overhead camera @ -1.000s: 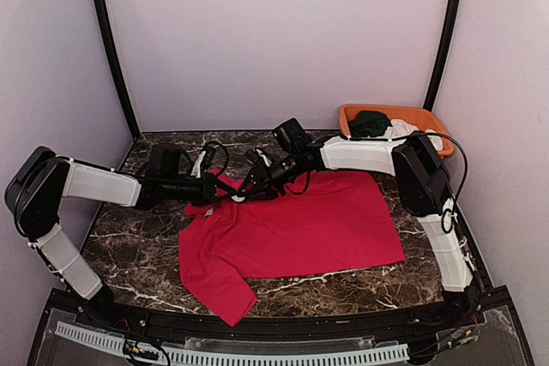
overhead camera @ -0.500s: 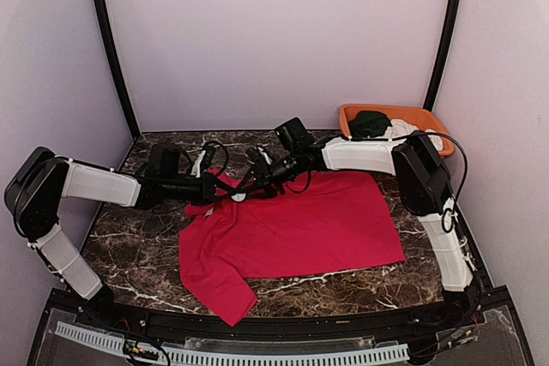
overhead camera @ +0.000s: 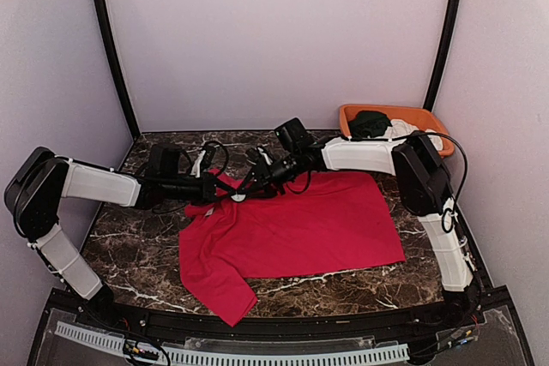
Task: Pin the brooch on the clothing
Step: Pin the brooch onto the flattened clothing.
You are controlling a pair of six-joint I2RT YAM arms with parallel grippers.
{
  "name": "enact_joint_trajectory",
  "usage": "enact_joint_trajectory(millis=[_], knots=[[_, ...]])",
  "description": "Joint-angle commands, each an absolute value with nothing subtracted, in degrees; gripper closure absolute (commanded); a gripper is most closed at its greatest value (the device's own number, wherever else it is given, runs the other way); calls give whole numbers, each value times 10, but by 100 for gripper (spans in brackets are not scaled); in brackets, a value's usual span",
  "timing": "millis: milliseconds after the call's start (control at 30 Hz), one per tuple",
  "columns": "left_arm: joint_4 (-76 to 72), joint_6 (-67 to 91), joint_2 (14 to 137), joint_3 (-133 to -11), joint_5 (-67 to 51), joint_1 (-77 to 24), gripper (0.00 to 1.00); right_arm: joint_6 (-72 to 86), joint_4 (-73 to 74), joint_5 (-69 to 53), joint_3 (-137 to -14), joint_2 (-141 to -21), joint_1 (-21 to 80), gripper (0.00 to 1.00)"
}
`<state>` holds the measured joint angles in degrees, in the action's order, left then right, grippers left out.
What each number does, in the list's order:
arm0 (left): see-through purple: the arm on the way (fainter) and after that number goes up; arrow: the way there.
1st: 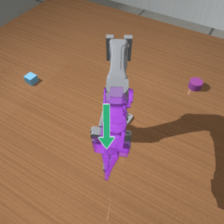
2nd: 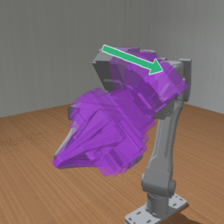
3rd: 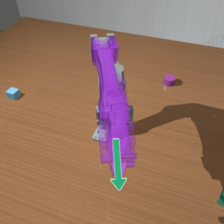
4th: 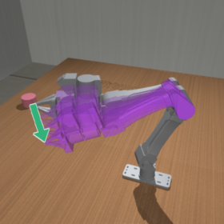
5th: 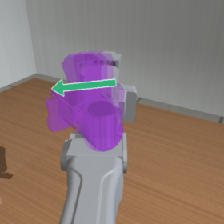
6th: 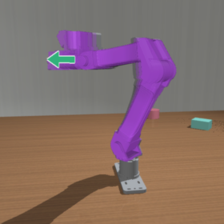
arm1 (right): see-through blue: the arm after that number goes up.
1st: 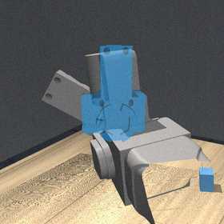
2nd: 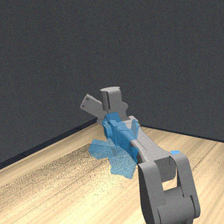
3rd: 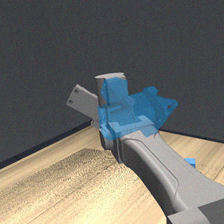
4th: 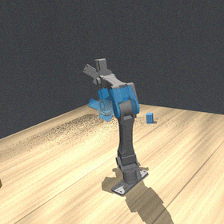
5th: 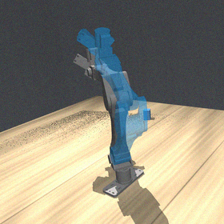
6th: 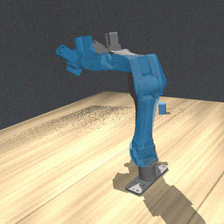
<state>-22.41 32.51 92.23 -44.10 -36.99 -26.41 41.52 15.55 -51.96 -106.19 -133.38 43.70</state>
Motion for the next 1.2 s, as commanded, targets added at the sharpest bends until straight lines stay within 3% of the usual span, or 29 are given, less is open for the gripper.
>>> enact_joint_trajectory(millis=[0,933,1167], knots=[[-221,313,900,-445,-372,-266,99,403,162,-511,-1076,-1335,446,72],[-171,289,889,-451,-332,-268,99,350,295,-408,-1172,-1370,465,75],[-182,292,886,-448,-341,-269,99,343,305,-406,-1185,-1378,466,84]])
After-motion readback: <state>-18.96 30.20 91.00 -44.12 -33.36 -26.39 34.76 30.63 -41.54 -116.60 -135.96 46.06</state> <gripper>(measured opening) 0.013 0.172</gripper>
